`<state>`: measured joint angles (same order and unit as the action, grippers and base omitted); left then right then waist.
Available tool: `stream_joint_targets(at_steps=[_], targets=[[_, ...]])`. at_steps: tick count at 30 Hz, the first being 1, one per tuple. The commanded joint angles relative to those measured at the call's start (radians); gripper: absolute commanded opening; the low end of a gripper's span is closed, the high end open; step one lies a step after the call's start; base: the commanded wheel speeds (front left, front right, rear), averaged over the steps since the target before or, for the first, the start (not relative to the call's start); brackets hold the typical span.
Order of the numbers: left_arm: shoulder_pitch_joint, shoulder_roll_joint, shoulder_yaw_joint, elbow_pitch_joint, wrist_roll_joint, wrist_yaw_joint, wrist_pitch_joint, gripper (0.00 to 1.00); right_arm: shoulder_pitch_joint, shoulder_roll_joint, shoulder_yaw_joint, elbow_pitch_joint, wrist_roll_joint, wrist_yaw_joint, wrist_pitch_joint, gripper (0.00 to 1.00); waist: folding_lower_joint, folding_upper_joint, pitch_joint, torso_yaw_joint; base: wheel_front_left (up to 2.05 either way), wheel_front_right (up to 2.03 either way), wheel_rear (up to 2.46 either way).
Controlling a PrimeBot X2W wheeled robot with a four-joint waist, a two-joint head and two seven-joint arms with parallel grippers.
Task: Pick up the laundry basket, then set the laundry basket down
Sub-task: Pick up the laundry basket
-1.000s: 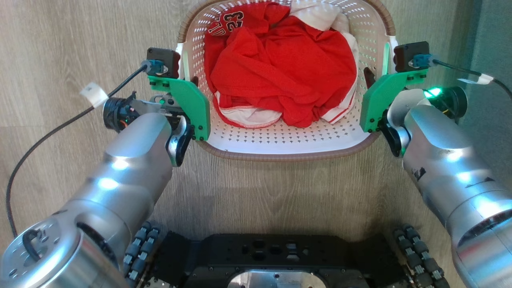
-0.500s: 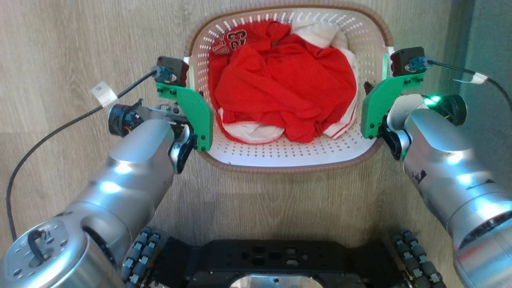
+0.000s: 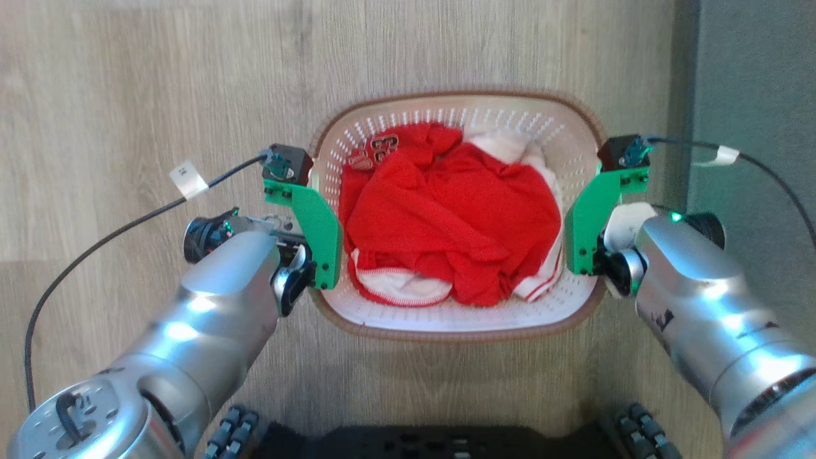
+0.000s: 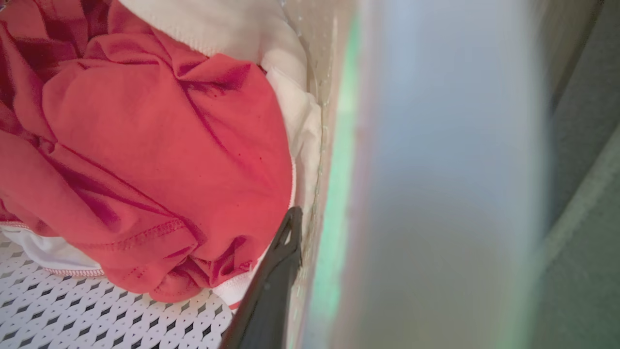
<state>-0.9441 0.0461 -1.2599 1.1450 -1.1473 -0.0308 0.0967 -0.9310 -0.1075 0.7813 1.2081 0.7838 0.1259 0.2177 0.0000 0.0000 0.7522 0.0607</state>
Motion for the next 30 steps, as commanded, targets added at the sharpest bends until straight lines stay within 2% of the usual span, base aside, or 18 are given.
stream_joint_targets(at_steps=[1,10,18,30], targets=[[0.002,0.004,-0.009,-0.034,0.01,-0.023,0.002,0.0,0.066,0.017,0.034,-0.035,0.008,0.005,0.024,0.0,0.0,0.0,-0.053,-0.002,0.0,0.0,0.0],[0.059,0.004,-0.016,-0.041,-0.011,-0.069,0.103,0.0,0.134,-0.01,0.087,-0.114,0.111,0.005,0.136,0.0,0.0,0.0,-0.209,-0.009,0.0,0.0,0.0],[0.111,0.004,-0.018,-0.027,-0.053,-0.087,0.153,0.0,0.188,-0.013,0.141,-0.183,0.21,0.005,0.207,0.0,0.0,0.0,-0.354,-0.015,0.0,0.0,0.0],[0.168,0.004,-0.017,0.015,-0.089,-0.093,0.155,0.0,0.221,0.002,0.204,-0.125,0.248,0.005,0.189,0.0,0.0,0.0,-0.521,-0.004,0.0,0.0,0.0]])
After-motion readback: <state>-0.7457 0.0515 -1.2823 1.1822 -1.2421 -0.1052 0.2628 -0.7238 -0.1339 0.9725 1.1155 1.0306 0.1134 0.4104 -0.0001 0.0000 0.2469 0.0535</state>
